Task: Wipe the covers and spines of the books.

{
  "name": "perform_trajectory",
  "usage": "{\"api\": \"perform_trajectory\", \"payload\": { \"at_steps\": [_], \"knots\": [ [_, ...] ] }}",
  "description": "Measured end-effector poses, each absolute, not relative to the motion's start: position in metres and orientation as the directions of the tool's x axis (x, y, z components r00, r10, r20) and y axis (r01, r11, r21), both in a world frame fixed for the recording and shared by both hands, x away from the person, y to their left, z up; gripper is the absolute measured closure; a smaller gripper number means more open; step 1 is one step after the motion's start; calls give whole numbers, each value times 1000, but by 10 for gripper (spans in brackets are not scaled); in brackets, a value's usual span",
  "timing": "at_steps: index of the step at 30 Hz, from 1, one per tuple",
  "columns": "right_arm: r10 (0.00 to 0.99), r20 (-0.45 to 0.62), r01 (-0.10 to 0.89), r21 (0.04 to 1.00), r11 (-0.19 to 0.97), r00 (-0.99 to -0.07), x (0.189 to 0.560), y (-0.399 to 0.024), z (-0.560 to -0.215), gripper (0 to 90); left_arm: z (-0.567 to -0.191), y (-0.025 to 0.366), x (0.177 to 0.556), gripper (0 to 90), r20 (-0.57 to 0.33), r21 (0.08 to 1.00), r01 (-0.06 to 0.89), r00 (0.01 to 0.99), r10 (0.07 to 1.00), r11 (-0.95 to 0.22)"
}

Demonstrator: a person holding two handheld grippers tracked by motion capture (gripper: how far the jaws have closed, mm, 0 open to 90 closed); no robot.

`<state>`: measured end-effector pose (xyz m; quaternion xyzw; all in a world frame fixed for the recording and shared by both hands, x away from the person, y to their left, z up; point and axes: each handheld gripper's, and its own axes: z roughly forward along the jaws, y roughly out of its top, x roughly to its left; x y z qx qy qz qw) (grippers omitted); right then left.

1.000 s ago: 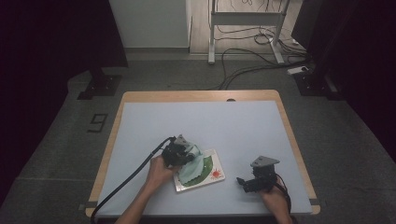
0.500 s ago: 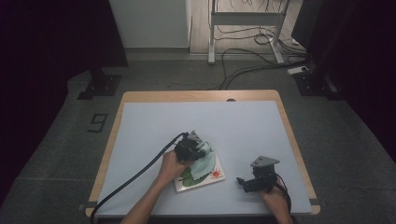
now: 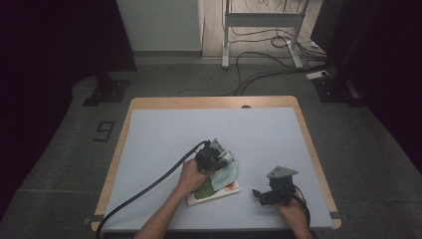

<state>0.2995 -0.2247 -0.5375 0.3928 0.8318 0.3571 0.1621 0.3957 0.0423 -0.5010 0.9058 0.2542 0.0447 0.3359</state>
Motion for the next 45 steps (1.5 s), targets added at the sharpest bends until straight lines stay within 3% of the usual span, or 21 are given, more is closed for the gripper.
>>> {"api": "perform_trajectory", "payload": {
  "at_steps": [17, 45],
  "knots": [
    [769, 10, 537, 722, 437, -639, 299, -225, -538, 0, -502, 40, 376, 783, -107, 630, 392, 899, 425, -670],
    [769, 9, 536, 722, 437, -639, 299, -225, -538, 0, -500, 112, 351, 783, -129, 631, 442, 870, 475, -638]
  ]
}}
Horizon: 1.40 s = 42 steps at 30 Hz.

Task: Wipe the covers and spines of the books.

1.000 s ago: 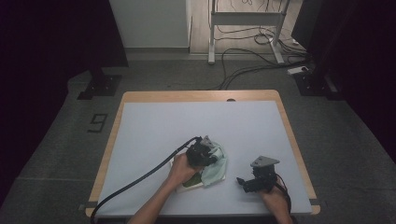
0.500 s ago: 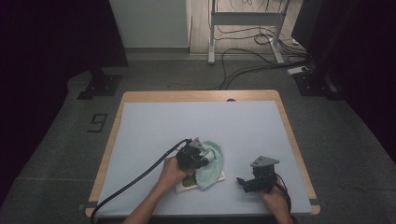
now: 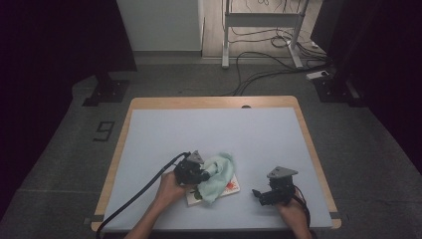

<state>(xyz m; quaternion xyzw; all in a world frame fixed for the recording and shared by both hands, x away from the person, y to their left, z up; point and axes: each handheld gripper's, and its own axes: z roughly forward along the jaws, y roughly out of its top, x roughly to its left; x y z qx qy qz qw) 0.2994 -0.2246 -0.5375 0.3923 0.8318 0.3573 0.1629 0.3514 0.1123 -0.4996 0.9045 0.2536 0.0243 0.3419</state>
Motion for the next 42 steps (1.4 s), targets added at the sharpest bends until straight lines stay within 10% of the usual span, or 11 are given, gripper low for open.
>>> {"api": "perform_trajectory", "payload": {
  "at_steps": [42],
  "knots": [
    [770, 10, 537, 722, 437, -638, 299, -225, -538, 0, -498, 156, 291, 777, -165, 632, 465, 862, 479, -620]
  ]
}}
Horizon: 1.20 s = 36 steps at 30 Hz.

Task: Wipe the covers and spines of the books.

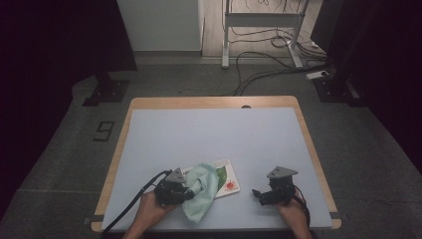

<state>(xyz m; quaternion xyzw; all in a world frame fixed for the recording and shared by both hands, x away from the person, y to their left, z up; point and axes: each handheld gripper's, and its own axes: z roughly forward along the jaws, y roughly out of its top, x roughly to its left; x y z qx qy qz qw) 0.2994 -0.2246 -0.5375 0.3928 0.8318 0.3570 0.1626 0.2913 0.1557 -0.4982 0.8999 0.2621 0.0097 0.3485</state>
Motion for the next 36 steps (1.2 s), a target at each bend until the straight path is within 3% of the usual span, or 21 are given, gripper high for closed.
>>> {"api": "perform_trajectory", "payload": {
  "at_steps": [36],
  "knots": [
    [770, 11, 538, 721, 436, -638, 299, -225, -538, 0, -505, 62, 324, 782, -142, 658, 403, 896, 420, -637]
  ]
}}
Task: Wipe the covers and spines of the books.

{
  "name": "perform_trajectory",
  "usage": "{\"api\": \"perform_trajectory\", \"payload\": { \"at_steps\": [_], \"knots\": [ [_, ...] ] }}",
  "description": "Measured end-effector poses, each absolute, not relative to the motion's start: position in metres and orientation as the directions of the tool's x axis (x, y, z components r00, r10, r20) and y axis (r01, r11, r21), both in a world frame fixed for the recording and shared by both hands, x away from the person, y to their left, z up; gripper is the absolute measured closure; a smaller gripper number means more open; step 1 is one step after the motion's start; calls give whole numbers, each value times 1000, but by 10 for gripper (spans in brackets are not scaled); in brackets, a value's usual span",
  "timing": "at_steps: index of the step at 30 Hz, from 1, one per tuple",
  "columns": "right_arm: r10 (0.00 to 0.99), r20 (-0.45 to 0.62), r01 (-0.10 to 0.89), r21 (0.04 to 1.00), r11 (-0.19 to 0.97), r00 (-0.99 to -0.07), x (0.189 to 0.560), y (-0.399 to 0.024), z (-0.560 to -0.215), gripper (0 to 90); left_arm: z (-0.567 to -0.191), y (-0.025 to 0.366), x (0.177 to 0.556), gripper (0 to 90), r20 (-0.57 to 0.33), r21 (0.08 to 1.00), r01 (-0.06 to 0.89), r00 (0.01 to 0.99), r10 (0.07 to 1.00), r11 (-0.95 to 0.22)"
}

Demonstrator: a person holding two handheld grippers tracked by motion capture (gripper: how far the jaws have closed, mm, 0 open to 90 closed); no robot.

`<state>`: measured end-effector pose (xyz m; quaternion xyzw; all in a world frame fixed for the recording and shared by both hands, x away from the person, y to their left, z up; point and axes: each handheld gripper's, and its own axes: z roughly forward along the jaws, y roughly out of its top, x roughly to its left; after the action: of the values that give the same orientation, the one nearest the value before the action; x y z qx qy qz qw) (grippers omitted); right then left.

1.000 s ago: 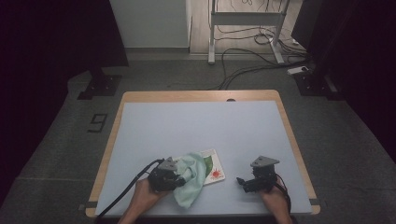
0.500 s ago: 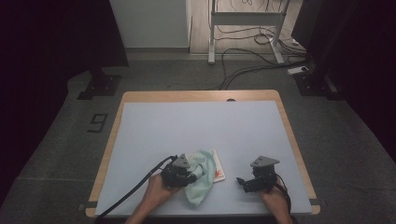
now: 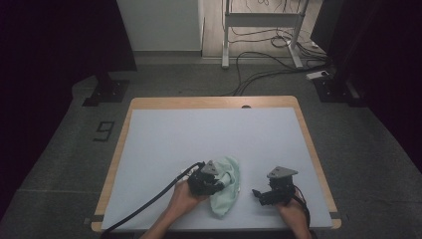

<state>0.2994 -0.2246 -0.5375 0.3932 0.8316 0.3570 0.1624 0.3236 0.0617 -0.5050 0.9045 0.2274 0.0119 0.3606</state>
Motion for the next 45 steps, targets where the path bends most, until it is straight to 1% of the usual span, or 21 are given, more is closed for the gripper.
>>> {"api": "perform_trajectory", "payload": {
  "at_steps": [16, 21, 26, 31, 38, 45],
  "knots": [
    [769, 10, 537, 722, 436, -639, 299, -225, -538, 0, -507, 24, 338, 784, -134, 663, 381, 907, 398, -645],
    [769, 9, 536, 722, 437, -639, 299, -225, -538, 0, -507, 24, 340, 785, -143, 667, 384, 907, 396, -638],
    [769, 9, 536, 722, 437, -639, 299, -225, -538, 0, -498, 31, 342, 786, -150, 684, 389, 903, 403, -618],
    [770, 10, 537, 722, 436, -638, 299, -225, -538, 0, -482, 43, 345, 786, -129, 693, 385, 898, 420, -610],
    [770, 9, 536, 723, 436, -638, 299, -225, -538, 0, -461, 67, 352, 786, -106, 702, 394, 881, 460, -594],
    [770, 10, 538, 722, 435, -637, 299, -225, -538, 0, -449, 94, 356, 785, -97, 709, 413, 860, 502, -571]
  ]
}}
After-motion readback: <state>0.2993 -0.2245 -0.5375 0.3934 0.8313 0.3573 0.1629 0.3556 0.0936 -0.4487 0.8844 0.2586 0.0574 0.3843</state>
